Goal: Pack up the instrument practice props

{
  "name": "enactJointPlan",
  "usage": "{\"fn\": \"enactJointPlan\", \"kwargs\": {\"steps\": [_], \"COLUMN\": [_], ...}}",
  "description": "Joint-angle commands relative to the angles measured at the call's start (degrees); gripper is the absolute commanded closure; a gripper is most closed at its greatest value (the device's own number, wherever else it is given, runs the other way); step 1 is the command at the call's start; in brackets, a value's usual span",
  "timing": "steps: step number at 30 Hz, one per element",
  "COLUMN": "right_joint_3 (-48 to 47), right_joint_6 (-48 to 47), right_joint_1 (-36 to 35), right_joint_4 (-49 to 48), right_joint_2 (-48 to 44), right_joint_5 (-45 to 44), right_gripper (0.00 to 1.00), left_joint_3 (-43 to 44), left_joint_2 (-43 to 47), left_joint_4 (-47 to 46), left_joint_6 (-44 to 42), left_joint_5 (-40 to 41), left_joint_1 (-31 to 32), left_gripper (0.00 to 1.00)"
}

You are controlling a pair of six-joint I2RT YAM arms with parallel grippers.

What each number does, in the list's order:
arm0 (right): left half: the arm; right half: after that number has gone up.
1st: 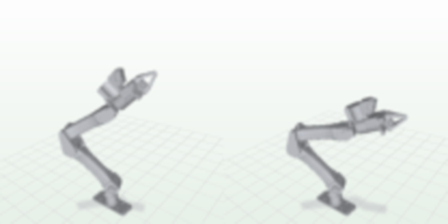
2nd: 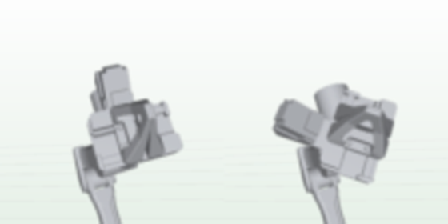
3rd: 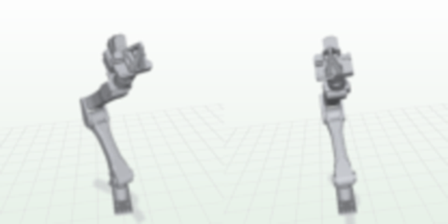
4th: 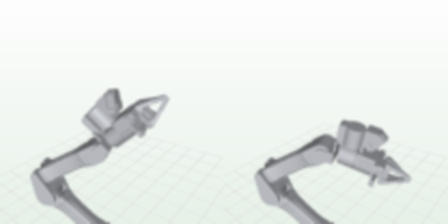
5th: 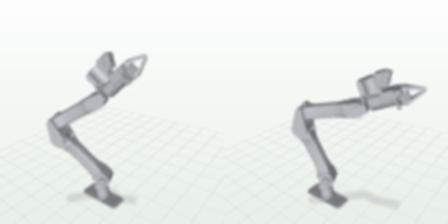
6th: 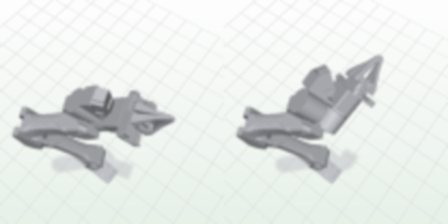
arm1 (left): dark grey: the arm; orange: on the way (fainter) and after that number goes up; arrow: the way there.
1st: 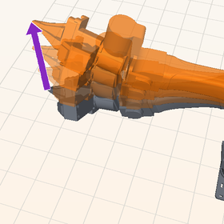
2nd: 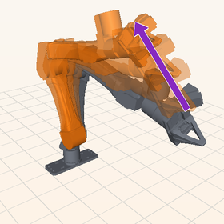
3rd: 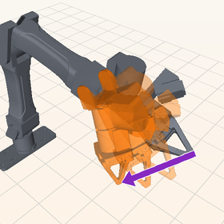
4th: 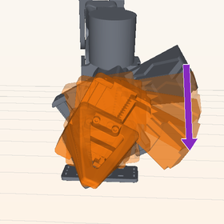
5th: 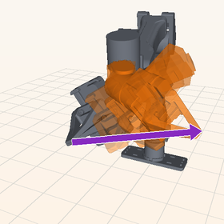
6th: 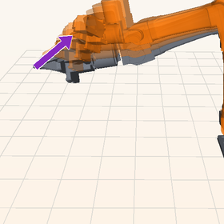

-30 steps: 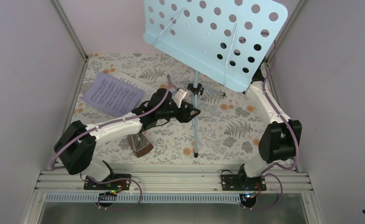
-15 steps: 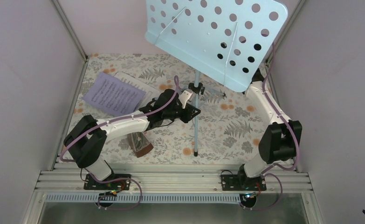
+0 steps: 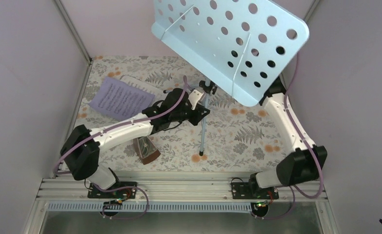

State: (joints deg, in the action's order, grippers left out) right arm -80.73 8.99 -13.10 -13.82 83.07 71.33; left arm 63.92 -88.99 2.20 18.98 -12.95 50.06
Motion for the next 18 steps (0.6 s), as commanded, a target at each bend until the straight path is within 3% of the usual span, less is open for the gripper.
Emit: {"fn": "enactJointPlan", "kwargs": {"steps": [1, 18], "right_joint_3": [1.73, 10.21], "right_joint_6": [4.31, 3.21], "right_joint_1": [-2.01, -3.28], "right_joint_4": [0.97, 2.12], "right_joint_2": [-7.14, -10.98], "right_joint_5": [-2.37, -8.65], "right_gripper": [0.96, 0.96], "left_joint_3": [5.32, 4.81], "left_joint_2": [6.57, 12.33], "left_joint_4": [-8.46, -13.99], "left_joint_6": [-7.71, -8.83], "left_joint_5": [4.8, 4.75], "left_joint_1": [0.5, 1.27], "left_gripper": [0.98, 0.98]}}
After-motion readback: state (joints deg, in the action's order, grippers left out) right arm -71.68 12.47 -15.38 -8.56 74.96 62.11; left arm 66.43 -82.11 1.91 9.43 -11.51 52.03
